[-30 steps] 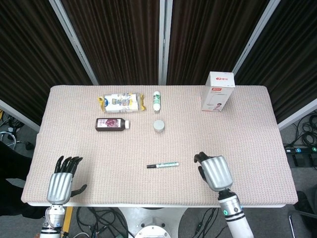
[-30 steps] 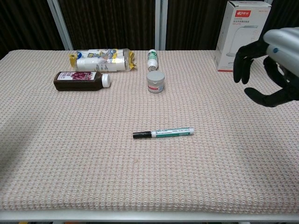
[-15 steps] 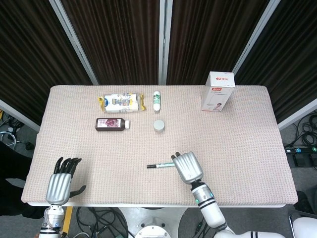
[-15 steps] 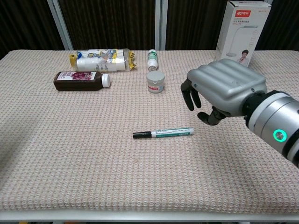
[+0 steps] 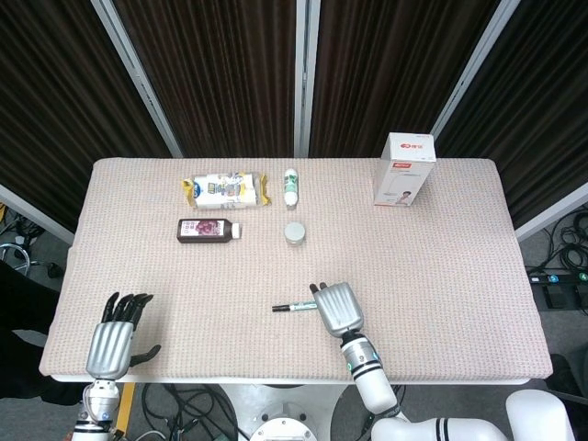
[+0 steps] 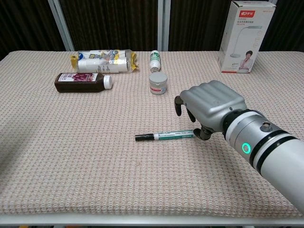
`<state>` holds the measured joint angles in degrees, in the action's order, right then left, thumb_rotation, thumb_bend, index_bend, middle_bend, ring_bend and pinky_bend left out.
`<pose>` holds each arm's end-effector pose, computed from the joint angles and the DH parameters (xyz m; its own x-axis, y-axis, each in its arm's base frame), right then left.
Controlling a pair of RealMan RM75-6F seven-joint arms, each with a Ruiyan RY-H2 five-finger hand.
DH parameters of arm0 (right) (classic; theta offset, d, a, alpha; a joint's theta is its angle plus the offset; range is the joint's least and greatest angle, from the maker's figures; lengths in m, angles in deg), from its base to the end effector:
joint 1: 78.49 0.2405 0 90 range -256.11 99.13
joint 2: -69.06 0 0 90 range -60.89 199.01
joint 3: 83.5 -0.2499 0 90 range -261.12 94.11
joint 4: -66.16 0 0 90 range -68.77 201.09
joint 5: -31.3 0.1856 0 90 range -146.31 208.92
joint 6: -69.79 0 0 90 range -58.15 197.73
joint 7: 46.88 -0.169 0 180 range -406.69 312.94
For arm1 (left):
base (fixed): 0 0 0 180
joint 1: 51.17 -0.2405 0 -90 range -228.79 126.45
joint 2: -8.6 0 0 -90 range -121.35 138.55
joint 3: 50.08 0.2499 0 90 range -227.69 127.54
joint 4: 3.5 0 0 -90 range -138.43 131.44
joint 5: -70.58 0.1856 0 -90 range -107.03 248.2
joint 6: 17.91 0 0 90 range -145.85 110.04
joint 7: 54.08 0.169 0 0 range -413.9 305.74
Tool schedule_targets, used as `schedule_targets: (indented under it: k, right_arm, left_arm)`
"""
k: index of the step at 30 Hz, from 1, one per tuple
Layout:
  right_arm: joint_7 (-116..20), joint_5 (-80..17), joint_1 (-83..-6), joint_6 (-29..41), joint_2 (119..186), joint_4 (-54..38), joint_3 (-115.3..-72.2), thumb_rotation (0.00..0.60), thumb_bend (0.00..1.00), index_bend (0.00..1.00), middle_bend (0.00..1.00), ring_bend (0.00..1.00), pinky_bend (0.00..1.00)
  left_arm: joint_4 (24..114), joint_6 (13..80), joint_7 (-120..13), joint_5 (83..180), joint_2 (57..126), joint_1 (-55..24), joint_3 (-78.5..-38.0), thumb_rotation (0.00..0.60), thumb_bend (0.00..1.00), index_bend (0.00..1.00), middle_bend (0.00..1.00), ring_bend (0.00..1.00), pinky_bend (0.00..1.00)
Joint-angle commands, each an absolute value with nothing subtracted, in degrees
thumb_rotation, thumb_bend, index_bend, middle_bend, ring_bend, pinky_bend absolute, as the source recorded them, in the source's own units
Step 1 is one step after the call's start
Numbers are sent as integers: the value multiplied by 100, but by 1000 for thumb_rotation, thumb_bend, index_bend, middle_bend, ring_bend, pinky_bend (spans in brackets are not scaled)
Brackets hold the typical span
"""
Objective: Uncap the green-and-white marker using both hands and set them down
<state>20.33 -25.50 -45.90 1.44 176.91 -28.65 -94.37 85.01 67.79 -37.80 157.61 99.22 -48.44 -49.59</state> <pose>-0.0990 -0.2734 -0.0701 0.6815 -0.1988 0.7043 -0.7188 -0.3625 0.5933 -0.2534 0.1789 0.0382 0.2949 0.0806 0.9521 0.9555 -0.0194 -0.2943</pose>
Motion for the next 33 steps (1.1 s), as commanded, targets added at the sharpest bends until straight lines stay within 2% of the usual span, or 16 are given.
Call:
schedule_targets:
  k: [1,9,33]
  right_arm:
    - [1971,-2536,-4527,141,17722,-2785,-9412,600,223,349,467,741,872]
    - [1869,-2381,-4341,133,17844,-2483,-9396,600,222,394,465,720,870]
    - [1701,-2059,-4026,83,18283,-1824,-9232,600,224,400,464,720,870]
  left_arm:
    - [8501,6762,-3777,15756,9926,-4837,-4955,600,0,161,153,117,54]
    - [8410,6816,-3842,15819,9986,-4830,-4959,600,0,162,153,117,56]
    - [8317,6782,-3947,15775,9993,-4851,-4918,600,0,163,153,117,56]
